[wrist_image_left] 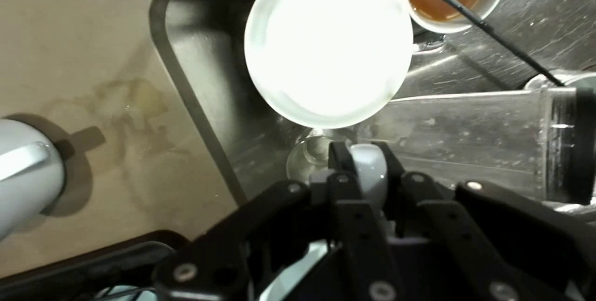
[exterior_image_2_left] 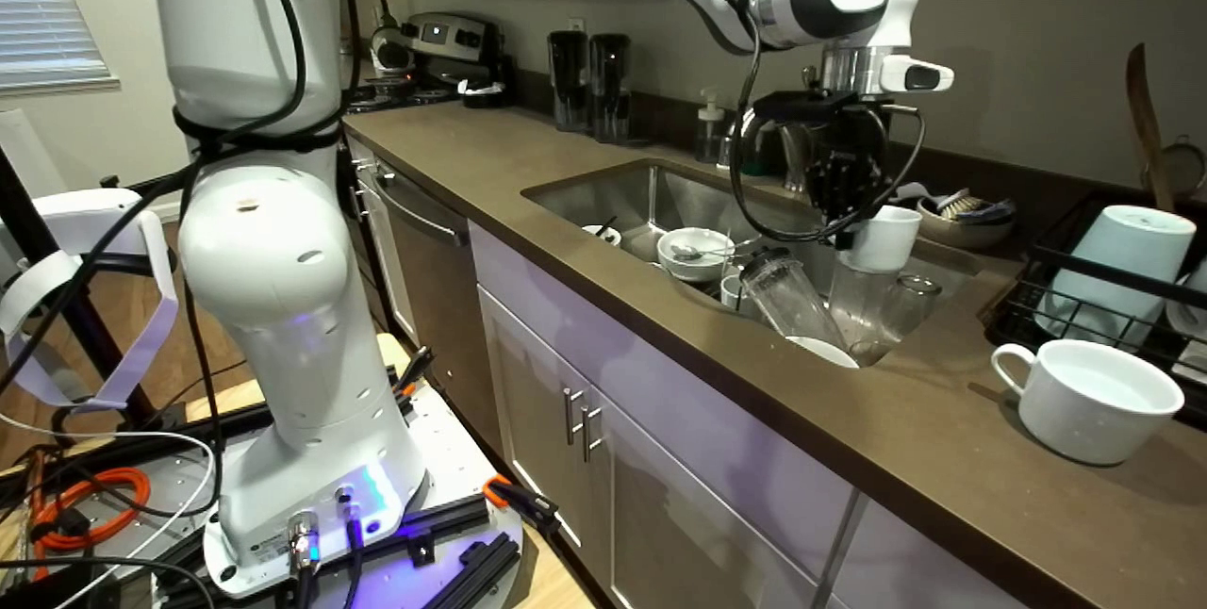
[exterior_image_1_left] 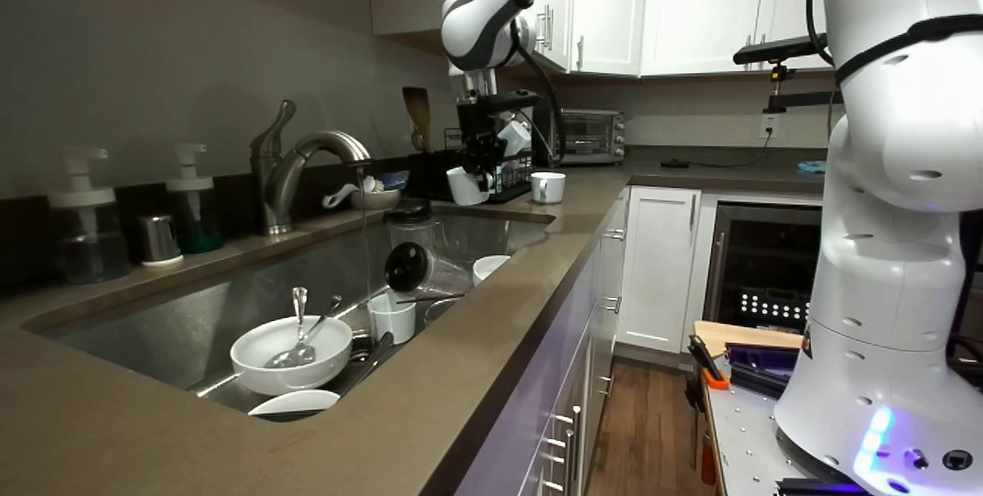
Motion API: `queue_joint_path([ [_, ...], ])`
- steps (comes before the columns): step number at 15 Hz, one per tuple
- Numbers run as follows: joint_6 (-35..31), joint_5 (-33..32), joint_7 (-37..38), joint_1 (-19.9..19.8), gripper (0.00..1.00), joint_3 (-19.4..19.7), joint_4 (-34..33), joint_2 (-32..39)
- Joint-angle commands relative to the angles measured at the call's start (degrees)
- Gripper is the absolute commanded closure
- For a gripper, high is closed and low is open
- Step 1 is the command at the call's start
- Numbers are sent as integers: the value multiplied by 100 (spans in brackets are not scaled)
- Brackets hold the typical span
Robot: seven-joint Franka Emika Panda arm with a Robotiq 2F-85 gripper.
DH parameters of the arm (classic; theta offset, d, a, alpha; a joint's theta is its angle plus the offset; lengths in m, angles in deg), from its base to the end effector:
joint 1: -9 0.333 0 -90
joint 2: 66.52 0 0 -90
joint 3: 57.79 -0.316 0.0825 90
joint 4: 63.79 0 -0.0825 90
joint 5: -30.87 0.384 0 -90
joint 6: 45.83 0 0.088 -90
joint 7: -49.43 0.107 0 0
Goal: Shift the cup on the left to the right.
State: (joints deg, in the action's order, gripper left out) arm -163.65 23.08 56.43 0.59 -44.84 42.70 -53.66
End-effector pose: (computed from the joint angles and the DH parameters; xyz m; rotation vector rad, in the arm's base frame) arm 0.5688 -0.2230 0.4012 2.9086 -0.6277 -0.0646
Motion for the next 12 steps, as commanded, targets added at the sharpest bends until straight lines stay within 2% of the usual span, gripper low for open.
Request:
queue_joint_path([
  [1,296,6,597,-161,95,109,-493,239],
  [7,685,130,1244,-287,95,254,-848,495],
  [12,834,198,1769,-347,95,355,-888,526],
])
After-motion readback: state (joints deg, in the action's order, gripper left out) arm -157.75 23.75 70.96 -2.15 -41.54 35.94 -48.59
